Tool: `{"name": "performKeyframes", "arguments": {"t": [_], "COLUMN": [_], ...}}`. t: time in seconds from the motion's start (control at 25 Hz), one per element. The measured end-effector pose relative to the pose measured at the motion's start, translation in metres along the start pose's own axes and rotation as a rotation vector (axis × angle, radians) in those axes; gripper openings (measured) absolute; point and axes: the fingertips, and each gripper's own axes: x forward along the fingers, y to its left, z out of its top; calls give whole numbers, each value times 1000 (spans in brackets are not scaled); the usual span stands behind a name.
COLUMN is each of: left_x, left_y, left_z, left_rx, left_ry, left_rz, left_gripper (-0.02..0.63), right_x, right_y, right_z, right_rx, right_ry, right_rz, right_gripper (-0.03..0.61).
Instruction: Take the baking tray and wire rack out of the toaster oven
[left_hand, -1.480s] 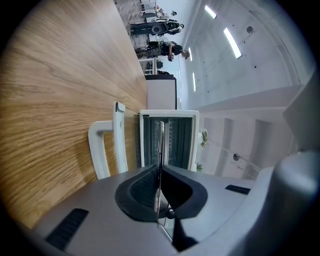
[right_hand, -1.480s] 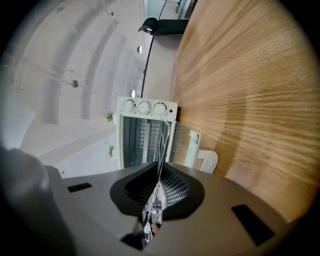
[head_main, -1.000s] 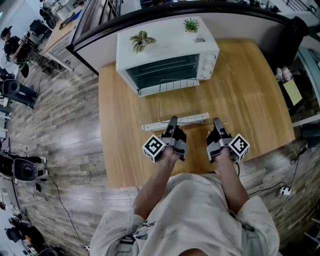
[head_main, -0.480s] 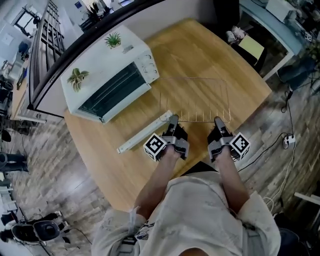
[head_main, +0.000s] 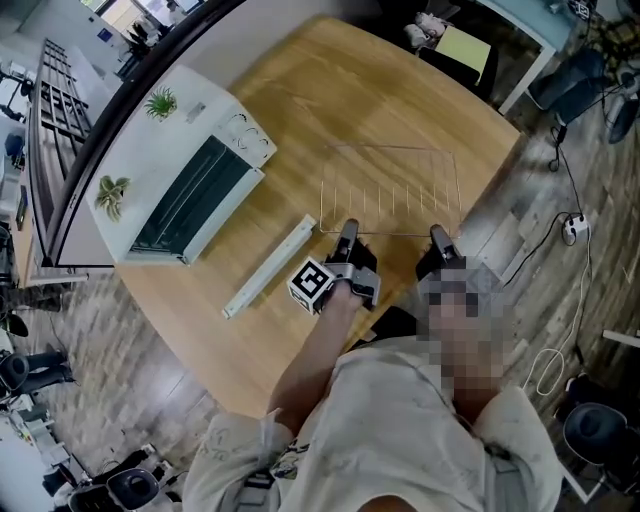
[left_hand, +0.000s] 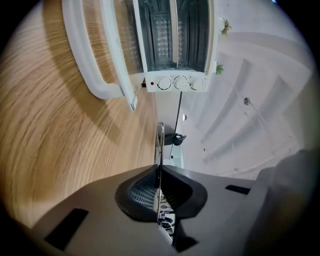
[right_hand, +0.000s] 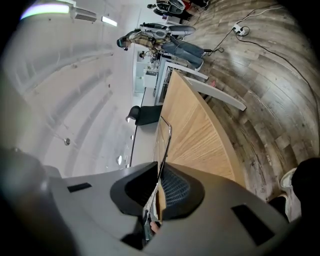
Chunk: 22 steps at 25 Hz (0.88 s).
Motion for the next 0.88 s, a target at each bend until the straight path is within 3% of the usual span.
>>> {"name": "performKeyframes", "arguments": {"t": [0.52, 0.88], "left_x": [9, 11], "left_y": [36, 54], "left_z": [3, 5], "left_rx": [-7, 36], "left_ry": [50, 86], "left_rz": [161, 360], "left_gripper": [17, 26], "right_x": [7, 12], "right_y": [-32, -43], "right_z": [-2, -4], "right_rx": [69, 113], "right_ry": [-25, -22], "right_rz": [-114, -283], "right_gripper": [37, 42]}}
